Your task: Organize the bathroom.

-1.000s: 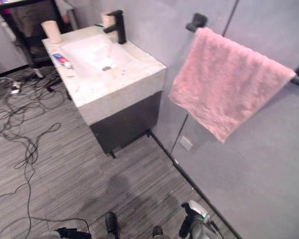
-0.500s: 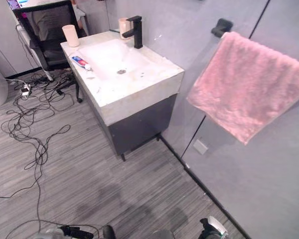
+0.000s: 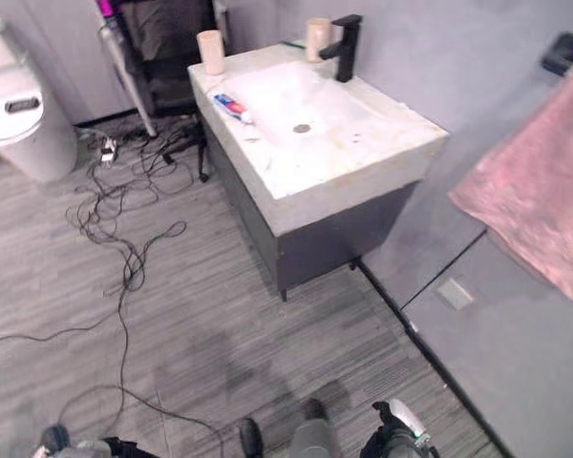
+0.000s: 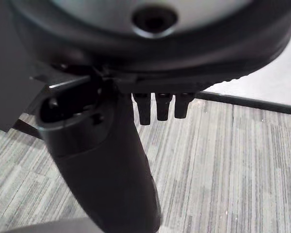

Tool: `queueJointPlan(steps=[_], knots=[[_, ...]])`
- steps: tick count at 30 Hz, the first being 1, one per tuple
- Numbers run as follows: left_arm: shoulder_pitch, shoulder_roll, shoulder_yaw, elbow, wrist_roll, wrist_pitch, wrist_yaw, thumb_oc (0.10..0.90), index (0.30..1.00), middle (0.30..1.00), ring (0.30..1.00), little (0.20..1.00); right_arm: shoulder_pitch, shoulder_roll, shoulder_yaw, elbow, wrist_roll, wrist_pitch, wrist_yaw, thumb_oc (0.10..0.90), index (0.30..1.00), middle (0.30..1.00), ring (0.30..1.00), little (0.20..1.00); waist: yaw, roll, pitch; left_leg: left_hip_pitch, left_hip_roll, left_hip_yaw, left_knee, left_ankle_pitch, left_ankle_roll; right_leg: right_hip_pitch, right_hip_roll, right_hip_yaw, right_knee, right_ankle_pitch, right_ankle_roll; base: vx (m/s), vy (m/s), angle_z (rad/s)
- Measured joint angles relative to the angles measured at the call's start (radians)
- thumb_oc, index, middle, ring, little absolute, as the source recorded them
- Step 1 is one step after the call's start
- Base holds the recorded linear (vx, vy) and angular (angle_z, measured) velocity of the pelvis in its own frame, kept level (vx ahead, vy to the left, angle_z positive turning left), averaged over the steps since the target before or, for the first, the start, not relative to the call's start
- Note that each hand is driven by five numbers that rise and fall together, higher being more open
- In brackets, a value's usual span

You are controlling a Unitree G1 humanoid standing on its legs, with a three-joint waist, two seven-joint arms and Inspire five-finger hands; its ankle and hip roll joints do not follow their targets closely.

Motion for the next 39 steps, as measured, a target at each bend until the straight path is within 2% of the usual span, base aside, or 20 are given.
queueJointPlan(steps=[2,4,5,7,8,10,12,14,17,18,21,24,27,28,29,30,32,34,35,39], knots=[[0.023,-0.017,0.0,0.0,-0.008,0.0,0.026,0.8,0.9,0.9,0.9,0.9,0.003,-0.001,-0.002,0.002,-0.003,-0.009,0.0,0.8,0.9,0.9,0.9,0.9,-0.001,-0.015,-0.021,0.017,-0.01,-0.004,0.0,-0.013,0.005,0.0,-0.004,-0.005,0.015,0.041,-0.013,0.11,-0.023,0.17],[0.042,-0.037,0.0,-0.001,-0.015,-0.004,0.049,0.8,0.9,0.9,0.9,0.9,-0.001,-0.002,-0.002,0.0,-0.006,-0.024,0.0,0.8,0.9,0.9,0.9,0.9,-0.005,-0.014,-0.044,-0.006,-0.012,-0.013,0.054,-0.047,-0.032,0.015,-0.006,-0.006,0.002,0.078,-0.027,0.06,-0.041,0.17],[0.045,-0.044,-0.001,0.003,-0.021,-0.012,0.054,0.8,0.9,0.9,0.9,0.9,-0.003,-0.002,0.001,0.0,-0.005,-0.026,0.002,0.8,0.9,0.9,0.9,0.9,0.002,-0.009,-0.048,-0.015,-0.004,-0.017,0.107,-0.071,-0.12,0.028,0.014,-0.02,-0.001,0.066,-0.045,0.04,0.02,0.58],[0.011,-0.041,-0.016,0.001,-0.052,-0.028,0.061,0.8,0.9,0.9,0.9,0.9,-0.012,-0.008,0.005,0.0,-0.004,-0.035,0.002,0.8,0.9,0.9,0.9,0.9,0.016,-0.047,-0.054,-0.252,-0.005,0.017,0.528,-0.102,-0.175,0.042,-0.037,-0.024,-0.017,0.043,-0.089,0.12,0.142,0.42],[-0.002,-0.043,-0.02,-0.011,-0.072,-0.032,0.056,0.8,0.9,0.9,0.9,0.9,-0.022,-0.022,0.011,0.004,-0.004,-0.036,0.003,0.8,0.9,0.9,0.9,0.9,0.037,-0.045,-0.055,-0.318,0.043,0.023,0.657,-0.137,-0.158,0.043,-0.036,-0.023,-0.02,0.038,-0.1,0.23,0.247,-0.21],[0.015,-0.037,-0.001,-0.016,-0.084,-0.033,0.051,0.8,0.9,0.9,0.9,0.9,-0.045,-0.046,0.017,0.01,0.007,-0.042,-0.002,0.8,0.9,0.9,0.9,0.9,0.05,-0.033,-0.059,-0.307,0.199,0.003,0.575,-0.147,-0.174,0.078,-0.002,-0.021,-0.025,0.03,-0.107,0.27,0.379,-0.32],[0.038,-0.039,-0.002,-0.017,-0.084,-0.037,0.037,0.8,0.9,0.9,0.9,0.9,-0.074,-0.076,0.043,0.009,0.016,-0.04,-0.019,0.8,0.9,0.9,0.9,0.9,0.046,-0.003,-0.067,-0.249,0.279,-0.051,0.392,-0.118,-0.192,0.088,0.01,-0.002,-0.018,0.018,-0.103,0.21,0.402,-0.33],[0.024,-0.044,-0.009,-0.017,-0.085,-0.039,0.034,0.8,0.9,0.9,0.9,0.9,-0.116,-0.103,0.048,0.006,0.017,-0.035,-0.042,0.8,0.9,0.9,0.9,0.9,0.041,0.021,-0.062,-0.233,0.302,-0.1,0.272,-0.055,-0.217,0.061,-0.001,0.029,-0.017,0.014,-0.091,0.31,0.62,-0.47],[0.017,-0.047,-0.01,-0.003,-0.128,-0.038,0.041,0.8,0.9,0.9,0.9,0.9,-0.171,-0.097,0.049,-0.01,0.01,-0.016,-0.046,0.8,0.9,0.9,0.9,0.9,0.054,0.05,-0.028,-0.119,0.286,-0.008,0.083,0.016,-0.213,-0.012,-0.002,0.12,0.05,0.013,-0.052,0.23,0.527,-0.83],[-0.007,-0.048,0.0,0.015,-0.128,-0.036,0.041,0.8,0.9,0.9,0.9,0.9,-0.17,-0.094,0.046,-0.028,-0.001,-0.016,-0.044,0.8,0.9,0.9,0.9,0.9,0.041,0.025,-0.002,-0.119,0.242,0.028,0.093,0.026,-0.219,-0.019,-0.05,0.119,0.057,0.021,-0.033,0.21,0.475,-0.54],[-0.009,-0.059,0.0,0.014,-0.131,-0.039,0.04,0.8,0.9,0.9,0.9,0.9,-0.136,-0.091,0.038,-0.038,-0.009,-0.013,-0.033,0.8,0.9,0.9,0.9,0.9,0.035,0.0,0.011,-0.127,0.148,0.073,0.13,-0.025,-0.155,-0.023,-0.139,0.12,0.033,0.064,-0.003,0.26,0.489,-0.27],[0.006,-0.057,0.0,0.031,-0.164,-0.034,0.049,0.8,0.9,0.9,0.9,0.9,-0.096,-0.086,0.009,-0.039,-0.046,-0.019,-0.012,0.8,0.9,0.9,0.9,0.9,0.052,0.023,0.03,-0.097,0.111,0.153,0.159,-0.075,-0.1,-0.036,-0.18,0.142,0.028,0.17,-0.045,0.24,0.34,-0.62],[0.03,-0.022,0.001,0.03,-0.173,-0.022,0.054,0.8,0.9,0.9,0.9,0.9,-0.062,-0.082,-0.001,-0.036,-0.069,-0.05,0.001,0.8,0.9,0.9,0.9,0.9,0.056,0.024,0.035,-0.093,0.093,0.189,0.175,-0.119,-0.066,-0.063,-0.198,0.127,0.044,0.248,-0.032,0.23,0.186,-0.44],[0.038,-0.006,0.002,0.03,-0.169,-0.021,0.055,0.8,0.9,0.9,0.9,0.9,-0.051,-0.079,-0.001,-0.036,-0.076,-0.061,0.001,0.8,0.9,0.9,0.9,0.9,0.051,0.026,0.039,-0.084,0.087,0.182,0.17,-0.123,-0.051,-0.076,-0.198,0.107,0.066,0.248,-0.02,0.24,0.14,-0.17],[0.037,0.007,0.003,0.027,-0.153,-0.017,0.054,0.8,0.9,0.9,0.9,0.9,-0.04,-0.079,-0.002,-0.033,-0.075,-0.061,0.0,0.8,0.9,0.9,0.9,0.9,0.047,0.031,0.049,-0.063,0.085,0.166,0.132,-0.102,-0.033,-0.085,-0.17,0.101,0.082,0.156,0.015,0.16,0.1,-0.01],[0.033,0.015,0.004,0.025,-0.147,-0.016,0.053,0.8,0.9,0.9,0.9,0.9,-0.034,-0.079,-0.002,-0.033,-0.073,-0.06,0.0,0.8,0.9,0.9,0.9,0.9,0.039,0.033,0.05,-0.055,0.084,0.161,0.104,-0.077,-0.031,-0.086,-0.141,0.098,0.065,0.131,0.025,0.23,0.1,0.19],[0.019,0.037,0.008,0.019,-0.114,-0.014,0.046,0.8,0.9,0.9,0.9,0.9,-0.029,-0.074,-0.005,-0.032,-0.072,-0.059,-0.006,0.8,0.9,0.9,0.9,0.9,0.02,0.01,0.06,-0.047,0.061,0.129,0.061,-0.042,-0.027,-0.092,-0.093,0.073,0.024,0.106,0.05,0.31,0.098,0.47],[0.008,0.037,0.006,0.003,-0.083,-0.001,0.043,0.8,0.9,0.9,0.9,0.9,-0.024,-0.063,-0.013,-0.031,-0.062,-0.046,-0.018,0.8,0.9,0.9,0.9,0.9,0.022,-0.027,0.064,-0.019,0.033,0.125,0.034,-0.038,-0.025,-0.085,-0.072,0.031,-0.015,0.106,0.048,0.29,0.07,0.37],[0.01,0.029,0.004,0.0,-0.083,0.004,0.043,0.8,0.9,0.9,0.9,0.9,-0.022,-0.059,-0.023,-0.029,-0.061,-0.043,-0.021,0.8,0.9,0.9,0.9,0.9,0.018,-0.031,0.061,-0.01,0.028,0.125,0.026,-0.034,-0.031,-0.079,-0.059,0.032,-0.025,0.132,0.015,0.37,0.064,0.1],[0.04,-0.022,-0.017,-0.035,-0.091,0.044,0.044,0.8,0.9,0.9,0.9,0.9,-0.049,-0.056,-0.041,-0.016,-0.076,-0.066,-0.015,0.8,0.9,0.9,0.9,0.9,0.026,-0.013,0.041,0.026,0.057,0.157,0.032,-0.066,-0.075,-0.052,-0.012,0.037,-0.023,0.138,-0.014,0.32,-0.117,-0.3]])
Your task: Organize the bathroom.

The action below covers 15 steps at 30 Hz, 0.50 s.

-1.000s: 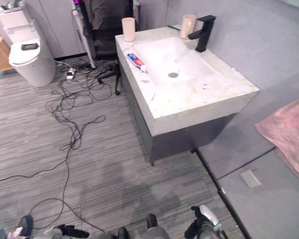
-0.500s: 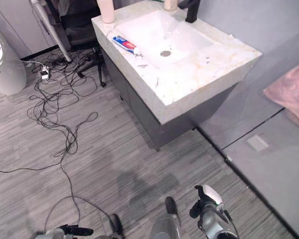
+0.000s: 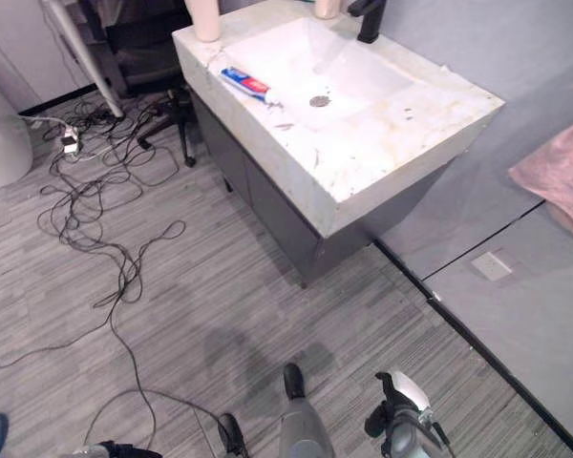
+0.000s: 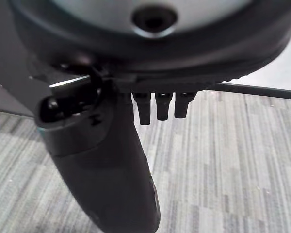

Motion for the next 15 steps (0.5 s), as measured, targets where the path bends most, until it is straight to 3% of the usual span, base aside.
queueJointPlan(steps=[3,4,6,7,9,11,13,15], knots=[[-0.009,-0.007,-0.021,-0.004,0.009,-0.006,-0.004,0.8,0.9,0.9,0.9,0.9,0.004,0.001,0.002,0.008,0.002,-0.001,0.019,0.8,0.9,0.9,0.9,0.9,-0.002,0.004,-0.03,-0.028,0.037,-0.003,0.09,-0.056,-0.03,0.017,0.024,-0.012,-0.006,-0.023,-0.022,0.26,-0.201,0.03],[-0.011,-0.005,-0.021,-0.004,0.01,-0.011,-0.003,0.8,0.9,0.9,0.9,0.9,0.008,0.005,0.001,0.015,0.004,0.0,0.023,0.8,0.9,0.9,0.9,0.9,-0.005,-0.001,-0.036,-0.049,0.055,-0.018,0.161,-0.078,-0.056,0.032,0.029,-0.027,0.0,-0.047,-0.04,0.31,-0.279,0.25],[-0.013,-0.002,-0.019,0.004,0.014,-0.024,-0.005,0.8,0.9,0.9,0.9,0.9,0.019,0.01,0.002,0.028,0.023,0.0,0.034,0.8,0.9,0.9,0.9,0.9,-0.003,-0.028,-0.059,-0.157,0.077,-0.067,0.433,-0.112,-0.098,0.047,0.024,-0.031,0.03,-0.094,-0.072,0.26,-0.236,0.28],[-0.017,-0.004,-0.019,0.011,0.016,-0.026,-0.004,0.8,0.9,0.9,0.9,0.9,0.022,0.008,0.001,0.03,0.041,0.001,0.035,0.8,0.9,0.9,0.9,0.9,-0.008,-0.027,-0.061,-0.218,0.092,-0.095,0.555,-0.107,-0.109,0.055,0.027,-0.036,0.043,-0.107,-0.083,0.18,-0.145,0.1],[-0.019,-0.006,0.005,0.017,0.007,-0.048,-0.003,0.8,0.9,0.9,0.9,0.9,0.023,0.0,0.001,0.041,0.053,0.002,0.035,0.8,0.9,0.9,0.9,0.9,-0.003,-0.015,-0.082,-0.314,0.116,-0.158,0.774,-0.05,-0.18,0.06,0.041,-0.035,0.085,-0.129,-0.106,0.24,-0.088,0.03],[-0.025,0.001,0.024,0.011,0.001,-0.066,0.0,0.8,0.9,0.9,0.9,0.9,0.01,-0.001,0.006,0.05,0.072,0.002,0.035,0.8,0.9,0.9,0.9,0.9,0.001,-0.024,-0.077,-0.404,0.134,-0.199,0.936,0.022,-0.17,0.064,0.049,-0.02,0.11,-0.15,-0.126,0.28,0.029,-0.25],[-0.032,0.009,0.026,0.0,-0.004,-0.066,0.001,0.8,0.9,0.9,0.9,0.9,0.0,0.001,0.012,0.057,0.081,-0.002,0.033,0.8,0.9,0.9,0.9,0.9,0.013,-0.024,-0.077,-0.434,0.158,-0.211,0.951,-0.009,-0.136,0.083,0.061,0.011,0.117,-0.173,-0.155,0.41,0.395,-0.58],[-0.036,0.015,0.018,0.001,-0.011,-0.059,0.001,0.8,0.9,0.9,0.9,0.9,0.009,0.007,0.012,0.058,0.081,-0.014,0.023,0.8,0.9,0.9,0.9,0.9,0.006,-0.03,-0.079,-0.406,0.175,-0.219,0.666,-0.022,-0.132,0.089,0.069,0.046,0.115,-0.176,-0.141,0.44,0.511,-0.52]])
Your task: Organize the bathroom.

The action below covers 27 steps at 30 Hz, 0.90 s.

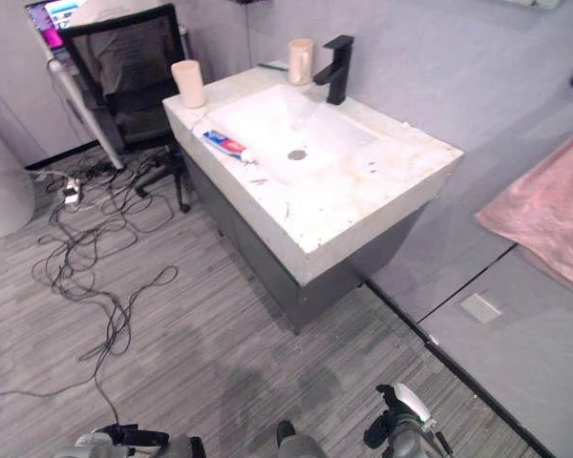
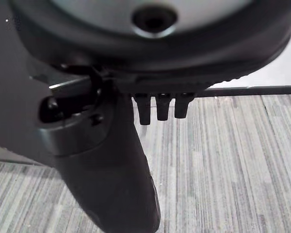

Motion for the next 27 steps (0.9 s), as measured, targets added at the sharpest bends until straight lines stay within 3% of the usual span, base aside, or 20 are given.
queueJointPlan(steps=[1,2,4,6,7,9,10,11,12,14,15,16,17,18,19,22,23,24,25,27], knots=[[0.003,0.001,-0.002,0.006,-0.032,0.002,-0.002,0.8,0.9,0.9,0.9,0.9,-0.003,0.0,0.005,0.006,-0.001,-0.005,-0.011,0.8,0.9,0.9,0.9,0.9,0.005,0.002,0.004,0.06,0.014,-0.033,-0.311,0.003,0.008,-0.005,0.01,0.042,-0.004,0.0,0.02,0.47,0.417,-0.93],[0.014,-0.002,-0.002,0.024,-0.057,0.015,-0.004,0.8,0.9,0.9,0.9,0.9,-0.008,0.0,0.022,0.014,0.0,-0.001,-0.028,0.8,0.9,0.9,0.9,0.9,0.016,0.01,0.001,0.089,0.046,-0.078,-0.494,0.038,-0.002,-0.009,0.025,0.081,-0.013,0.001,0.044,0.52,0.428,-1.15],[0.029,-0.01,0.012,0.051,-0.101,0.018,-0.004,0.8,0.9,0.9,0.9,0.9,-0.014,0.0,0.031,0.027,0.001,0.006,-0.05,0.8,0.9,0.9,0.9,0.9,0.024,0.032,-0.002,0.095,0.082,-0.131,-0.62,0.092,-0.023,0.001,0.042,0.125,-0.045,0.005,0.06,0.57,0.423,-0.95],[0.029,-0.014,0.041,0.052,-0.114,0.01,-0.005,0.8,0.9,0.9,0.9,0.9,-0.001,-0.002,0.03,0.041,0.0,0.032,-0.059,0.8,0.9,0.9,0.9,0.9,0.03,0.043,0.006,0.095,0.092,-0.112,-0.617,0.114,-0.023,0.032,0.038,0.156,-0.073,-0.01,0.084,0.4,0.424,-0.85],[0.043,-0.025,0.051,0.058,-0.117,-0.001,-0.007,0.8,0.9,0.9,0.9,0.9,-0.003,-0.007,0.029,0.048,-0.003,0.038,-0.062,0.8,0.9,0.9,0.9,0.9,0.072,0.046,0.004,0.16,0.084,-0.1,-0.621,0.098,-0.006,0.016,0.007,0.161,-0.044,-0.037,0.076,0.21,0.375,-1.39],[0.051,-0.03,0.08,0.058,-0.127,-0.007,-0.012,0.8,0.9,0.9,0.9,0.9,-0.009,0.0,0.03,0.05,-0.011,0.036,-0.073,0.8,0.9,0.9,0.9,0.9,0.095,0.04,0.002,0.177,0.062,-0.071,-0.619,0.164,-0.027,0.004,-0.042,0.141,-0.034,-0.045,0.079,0.21,0.332,-1.28],[0.047,-0.015,0.086,0.058,-0.124,-0.007,-0.02,0.8,0.9,0.9,0.9,0.9,-0.005,0.019,0.031,0.024,-0.009,0.035,-0.075,0.8,0.9,0.9,0.9,0.9,0.108,-0.002,-0.008,0.173,0.006,0.017,-0.581,0.156,-0.007,0.001,-0.143,0.076,-0.048,-0.021,0.067,0.24,0.361,-0.76],[0.046,-0.007,0.086,0.058,-0.12,-0.007,-0.024,0.8,0.9,0.9,0.9,0.9,0.001,0.028,0.031,0.02,-0.009,0.034,-0.076,0.8,0.9,0.9,0.9,0.9,0.105,-0.009,-0.003,0.171,-0.014,0.031,-0.57,0.143,0.006,0.0,-0.169,0.063,-0.049,0.006,0.089,0.37,0.54,-0.62],[0.02,0.004,0.08,0.08,-0.089,-0.009,-0.032,0.8,0.9,0.9,0.9,0.9,0.013,0.041,0.03,-0.005,-0.009,0.027,-0.076,0.8,0.9,0.9,0.9,0.9,0.086,-0.008,0.015,0.156,-0.064,0.045,-0.502,0.096,0.057,-0.031,-0.215,0.02,0.022,0.085,0.147,0.43,0.63,-0.16],[0.028,0.005,0.045,0.084,-0.088,-0.009,-0.035,0.8,0.9,0.9,0.9,0.9,0.025,0.046,0.015,-0.011,-0.009,0.024,-0.077,0.8,0.9,0.9,0.9,0.9,0.077,0.003,0.029,0.186,-0.09,0.076,-0.49,0.063,0.09,-0.088,-0.242,0.032,0.152,0.118,0.118,0.26,0.372,-0.38],[0.047,0.004,0.011,0.087,-0.09,-0.005,-0.037,0.8,0.9,0.9,0.9,0.9,0.022,0.044,0.006,-0.014,-0.01,0.02,-0.075,0.8,0.9,0.9,0.9,0.9,0.082,0.029,0.048,0.244,-0.095,0.118,-0.525,0.054,0.116,-0.174,-0.269,0.034,0.3,0.179,0.098,0.27,0.264,-0.75],[0.069,0.004,-0.006,0.087,-0.09,-0.003,-0.036,0.8,0.9,0.9,0.9,0.9,0.016,0.042,0.006,-0.015,-0.01,0.02,-0.075,0.8,0.9,0.9,0.9,0.9,0.075,0.051,0.054,0.283,-0.109,0.141,-0.567,0.06,0.141,-0.213,-0.285,0.032,0.351,0.203,0.097,0.35,0.251,-0.76],[0.07,0.009,-0.006,0.082,-0.09,0.001,-0.034,0.8,0.9,0.9,0.9,0.9,0.031,0.041,0.009,-0.014,-0.009,0.021,-0.073,0.8,0.9,0.9,0.9,0.9,0.051,0.078,0.057,0.305,-0.118,0.143,-0.597,0.051,0.16,-0.236,-0.253,0.033,0.32,0.133,0.137,0.37,0.248,-0.34],[0.078,0.012,-0.001,0.097,-0.09,0.001,-0.033,0.8,0.9,0.9,0.9,0.9,0.028,0.042,0.01,-0.013,-0.009,0.023,-0.072,0.8,0.9,0.9,0.9,0.9,0.049,0.09,0.059,0.313,-0.119,0.142,-0.612,0.066,0.166,-0.227,-0.244,0.029,0.271,0.116,0.145,0.25,0.107,-0.12],[0.075,0.023,0.007,0.1,-0.067,0.007,-0.032,0.8,0.9,0.9,0.9,0.9,0.038,0.046,0.007,-0.007,-0.008,0.023,-0.072,0.8,0.9,0.9,0.9,0.9,0.036,0.087,0.062,0.331,-0.132,0.144,-0.645,0.077,0.168,-0.222,-0.203,0.024,0.176,0.094,0.179,0.21,0.062,0.05],[0.065,0.066,0.007,0.091,-0.009,0.011,-0.03,0.8,0.9,0.9,0.9,0.9,0.047,0.072,-0.003,0.006,0.001,0.025,-0.074,0.8,0.9,0.9,0.9,0.9,0.011,0.016,0.074,0.36,-0.183,0.149,-0.692,0.084,0.172,-0.209,-0.14,-0.055,-0.022,0.089,0.197,0.31,0.093,0.12],[0.068,0.071,0.008,0.074,-0.004,0.015,-0.024,0.8,0.9,0.9,0.9,0.9,0.058,0.083,-0.016,0.008,0.005,0.023,-0.074,0.8,0.9,0.9,0.9,0.9,0.011,-0.023,0.075,0.371,-0.202,0.162,-0.693,0.061,0.18,-0.217,-0.116,-0.133,-0.037,0.096,0.199,0.29,0.142,-0.06],[0.07,0.064,0.007,0.071,-0.004,0.017,-0.022,0.8,0.9,0.9,0.9,0.9,0.062,0.084,-0.029,0.008,0.008,0.022,-0.074,0.8,0.9,0.9,0.9,0.9,0.005,-0.033,0.071,0.379,-0.208,0.171,-0.693,0.054,0.172,-0.214,-0.103,-0.136,-0.035,0.139,0.167,0.38,0.165,-0.29],[0.078,0.047,0.007,0.047,-0.016,0.02,-0.023,0.8,0.9,0.9,0.9,0.9,0.059,0.082,-0.052,0.008,0.008,0.019,-0.074,0.8,0.9,0.9,0.9,0.9,0.004,-0.041,0.074,0.407,-0.207,0.192,-0.693,0.034,0.154,-0.209,-0.098,-0.168,-0.022,0.191,0.167,0.2,0.078,-0.52],[0.098,0.024,-0.001,0.039,-0.045,0.036,-0.012,0.8,0.9,0.9,0.9,0.9,0.033,0.076,-0.058,0.005,0.006,0.001,-0.073,0.8,0.9,0.9,0.9,0.9,0.025,-0.039,0.07,0.448,-0.18,0.281,-0.681,-0.006,0.128,-0.227,-0.059,-0.236,0.021,0.197,0.154,0.19,-0.026,-1.33]])
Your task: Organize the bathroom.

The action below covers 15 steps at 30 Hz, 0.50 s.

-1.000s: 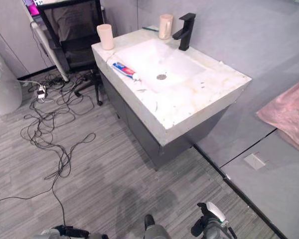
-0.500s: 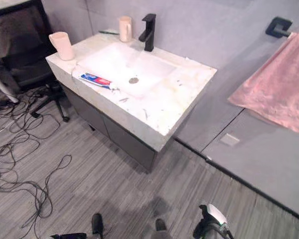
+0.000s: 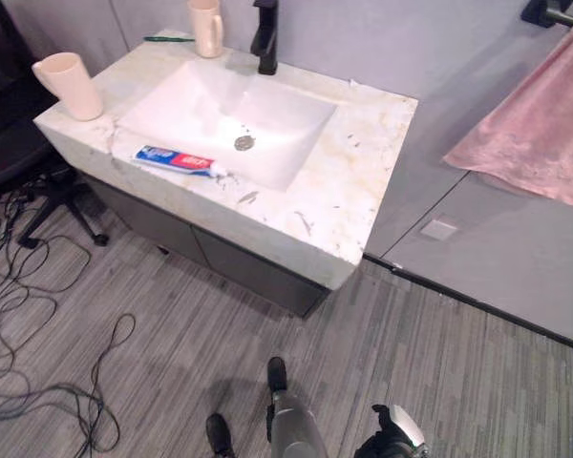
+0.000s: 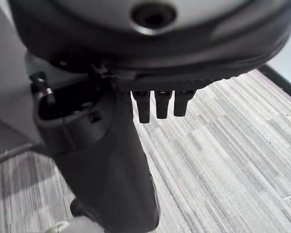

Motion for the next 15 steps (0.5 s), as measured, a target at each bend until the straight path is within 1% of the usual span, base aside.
queueJointPlan(steps=[1,2,3,4,5,6,7,8,9,10,11,12,13,14,15], knots=[[-0.002,-0.01,0.004,0.013,-0.017,0.007,0.012,0.8,0.9,0.9,0.9,0.9,0.003,-0.008,-0.005,-0.021,0.001,-0.022,-0.004,0.8,0.9,0.9,0.9,0.9,-0.012,0.003,-0.007,-0.009,0.011,0.007,0.039,-0.035,-0.009,0.008,0.004,0.004,0.004,-0.037,-0.02,0.3,-0.059,-0.95],[-0.035,-0.017,0.008,0.019,-0.019,0.005,0.022,0.8,0.9,0.9,0.9,0.9,0.005,-0.018,-0.016,-0.033,0.001,-0.031,-0.008,0.8,0.9,0.9,0.9,0.9,-0.038,0.011,-0.006,-0.01,0.018,-0.006,0.079,-0.067,-0.023,0.029,0.011,0.005,-0.001,-0.081,-0.051,0.38,-0.044,0.03],[-0.068,-0.014,0.009,0.014,-0.015,-0.021,0.019,0.8,0.9,0.9,0.9,0.9,0.006,-0.02,-0.023,-0.016,0.013,-0.022,-0.008,0.8,0.9,0.9,0.9,0.9,-0.046,0.016,-0.007,-0.052,0.031,-0.037,0.208,-0.109,-0.087,0.056,0.013,-0.009,-0.021,-0.102,-0.075,0.3,-0.044,0.32],[-0.085,-0.009,0.01,0.012,-0.008,-0.038,0.018,0.8,0.9,0.9,0.9,0.9,0.018,-0.02,-0.027,-0.013,0.035,-0.017,-0.007,0.8,0.9,0.9,0.9,0.9,-0.047,0.011,-0.008,-0.118,0.049,-0.074,0.382,-0.14,-0.148,0.08,0.011,-0.005,-0.041,-0.113,-0.092,0.26,-0.017,0.14],[-0.089,-0.012,0.01,0.01,-0.007,-0.048,0.016,0.8,0.9,0.9,0.9,0.9,0.033,-0.028,-0.037,-0.013,0.043,-0.016,-0.007,0.8,0.9,0.9,0.9,0.9,-0.043,0.016,-0.01,-0.192,0.072,-0.123,0.613,-0.126,-0.218,0.133,0.016,0.002,-0.072,-0.115,-0.097,0.2,0.001,-0.4],[-0.075,-0.027,0.009,0.014,-0.008,-0.049,0.011,0.8,0.9,0.9,0.9,0.9,0.048,-0.057,-0.038,-0.019,0.044,-0.024,-0.008,0.8,0.9,0.9,0.9,0.9,-0.03,0.038,-0.027,-0.249,0.079,-0.182,0.812,-0.08,-0.274,0.182,0.018,0.034,-0.086,-0.115,-0.122,0.25,0.026,-0.71],[-0.063,-0.037,0.011,0.016,-0.008,-0.05,0.01,0.8,0.9,0.9,0.9,0.9,0.048,-0.075,-0.035,-0.021,0.044,-0.028,-0.008,0.8,0.9,0.9,0.9,0.9,-0.028,0.057,-0.039,-0.275,0.08,-0.203,0.874,-0.05,-0.279,0.194,0.027,0.055,-0.085,-0.121,-0.144,0.25,0.044,-0.96],[-0.059,-0.053,0.017,0.027,-0.009,-0.055,0.005,0.8,0.9,0.9,0.9,0.9,0.04,-0.113,-0.033,-0.021,0.043,-0.037,-0.011,0.8,0.9,0.9,0.9,0.9,-0.034,0.098,-0.061,-0.334,0.095,-0.226,0.986,-0.034,-0.255,0.208,0.046,0.098,-0.084,-0.141,-0.172,0.21,0.061,-1.04],[-0.053,-0.053,0.034,0.038,-0.008,-0.059,0.006,0.8,0.9,0.9,0.9,0.9,0.027,-0.123,-0.033,-0.017,0.043,-0.036,-0.012,0.8,0.9,0.9,0.9,0.9,-0.021,0.109,-0.067,-0.339,0.096,-0.208,0.982,-0.042,-0.197,0.221,0.048,0.128,-0.072,-0.139,-0.175,0.24,0.079,-1.08],[-0.053,-0.044,0.047,0.038,-0.008,-0.06,0.009,0.8,0.9,0.9,0.9,0.9,0.021,-0.121,-0.031,-0.019,0.043,-0.042,-0.013,0.8,0.9,0.9,0.9,0.9,-0.021,0.109,-0.068,-0.344,0.096,-0.21,0.953,-0.041,-0.184,0.238,0.047,0.155,-0.073,-0.141,-0.177,0.22,0.131,-1.07],[-0.062,-0.026,0.058,0.037,-0.009,-0.06,0.01,0.8,0.9,0.9,0.9,0.9,0.019,-0.113,-0.028,-0.02,0.043,-0.05,-0.016,0.8,0.9,0.9,0.9,0.9,-0.021,0.103,-0.066,-0.347,0.104,-0.22,0.892,-0.031,-0.164,0.255,0.047,0.185,-0.074,-0.148,-0.181,0.19,0.143,-0.85],[-0.062,-0.013,0.073,0.036,-0.014,-0.06,0.009,0.8,0.9,0.9,0.9,0.9,0.011,-0.099,-0.024,-0.011,0.042,-0.052,-0.017,0.8,0.9,0.9,0.9,0.9,-0.015,0.093,-0.066,-0.328,0.111,-0.22,0.82,-0.035,-0.137,0.259,0.049,0.209,-0.067,-0.149,-0.182,0.14,0.195,-1.13],[-0.06,0.006,0.093,0.039,-0.021,-0.06,0.012,0.8,0.9,0.9,0.9,0.9,-0.007,-0.077,-0.01,0.007,0.042,-0.051,-0.023,0.8,0.9,0.9,0.9,0.9,0.001,0.08,-0.073,-0.288,0.12,-0.238,0.667,-0.03,-0.093,0.246,0.049,0.237,-0.037,-0.153,-0.187,0.16,0.191,-1.09],[-0.061,0.026,0.095,0.042,-0.031,-0.06,0.012,0.8,0.9,0.9,0.9,0.9,-0.017,-0.061,0.006,0.022,0.041,-0.063,-0.027,0.8,0.9,0.9,0.9,0.9,-0.002,0.071,-0.08,-0.263,0.123,-0.298,0.555,-0.032,-0.083,0.243,0.049,0.263,-0.033,-0.154,-0.186,0.17,0.217,-1.22],[-0.061,0.043,0.096,0.043,-0.05,-0.063,0.017,0.8,0.9,0.9,0.9,0.9,-0.025,-0.048,0.016,0.028,0.042,-0.065,-0.027,0.8,0.9,0.9,0.9,0.9,0.003,0.064,-0.083,-0.225,0.14,-0.352,0.434,-0.005,-0.08,0.23,0.054,0.286,-0.018,-0.159,-0.182,0.1,0.14,-0.89]])
